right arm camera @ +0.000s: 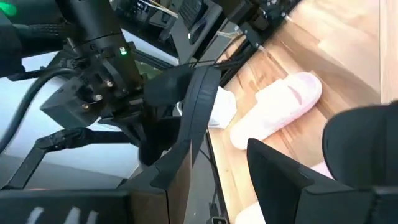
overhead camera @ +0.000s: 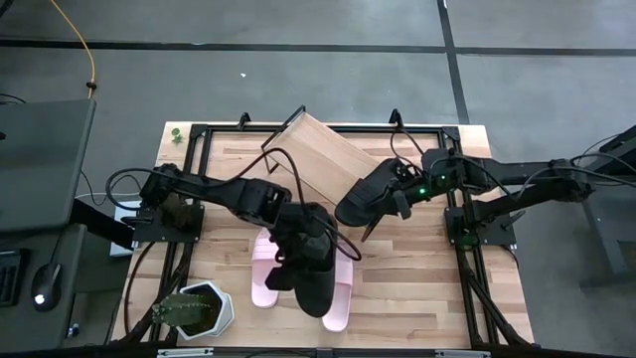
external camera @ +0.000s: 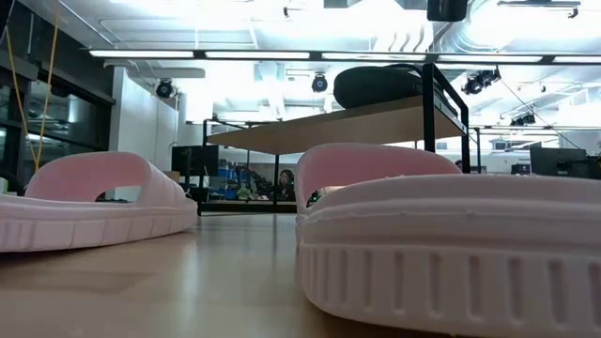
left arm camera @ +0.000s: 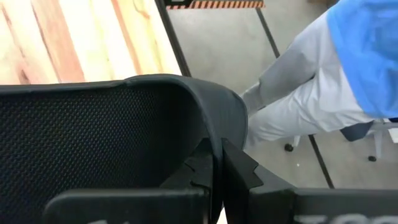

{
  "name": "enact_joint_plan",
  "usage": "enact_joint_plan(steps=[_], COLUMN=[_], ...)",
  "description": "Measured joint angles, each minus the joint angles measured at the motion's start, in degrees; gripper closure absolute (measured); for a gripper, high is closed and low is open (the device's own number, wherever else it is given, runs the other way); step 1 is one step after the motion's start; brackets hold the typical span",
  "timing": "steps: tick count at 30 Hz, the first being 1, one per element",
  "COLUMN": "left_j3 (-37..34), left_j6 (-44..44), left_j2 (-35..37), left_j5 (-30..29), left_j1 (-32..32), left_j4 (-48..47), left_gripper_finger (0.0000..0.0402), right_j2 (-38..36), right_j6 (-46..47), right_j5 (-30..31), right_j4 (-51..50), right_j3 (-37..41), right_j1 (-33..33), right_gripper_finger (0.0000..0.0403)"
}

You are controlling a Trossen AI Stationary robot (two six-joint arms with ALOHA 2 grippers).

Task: Pick and place slides into the shelf
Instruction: Put the black slide on the shelf

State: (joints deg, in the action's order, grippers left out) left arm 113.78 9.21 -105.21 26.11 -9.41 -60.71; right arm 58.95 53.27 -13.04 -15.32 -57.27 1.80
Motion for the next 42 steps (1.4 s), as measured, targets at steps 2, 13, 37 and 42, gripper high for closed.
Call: enact_joint_plan(steps=[2, 13, 37, 42], left_j3=[0.68, 1.7, 1.7, 1.7], left_j6=[0.01, 0.72, -0.03, -0.48], left_j2=[0.0, 0.02, 0.0, 0.0], left_j5=[0.3, 2.96, 3.37, 3.38], left_j1=[-0.01, -0.02, -2.22, -2.23], left_j4=[0.06, 0.54, -2.48, -2.42], left_gripper_finger=[0.0399, 0.0399, 0.0398, 0.0399], right_j2=[0.52, 3.61, 13.35, 13.56], right_j6=[-0.12, 8.12, 13.31, 12.72], right_j5=[2.56, 7.82, 2.69, 5.52], right_j4=[3.31, 8.0, 18.32, 20.81], right_j3=[0.03, -0.01, 0.01, 0.01], right_j1=[0.91, 3.3, 7.22, 8.65], right_gripper_finger=[0.0256, 0.0255, 0.0176, 0.0176])
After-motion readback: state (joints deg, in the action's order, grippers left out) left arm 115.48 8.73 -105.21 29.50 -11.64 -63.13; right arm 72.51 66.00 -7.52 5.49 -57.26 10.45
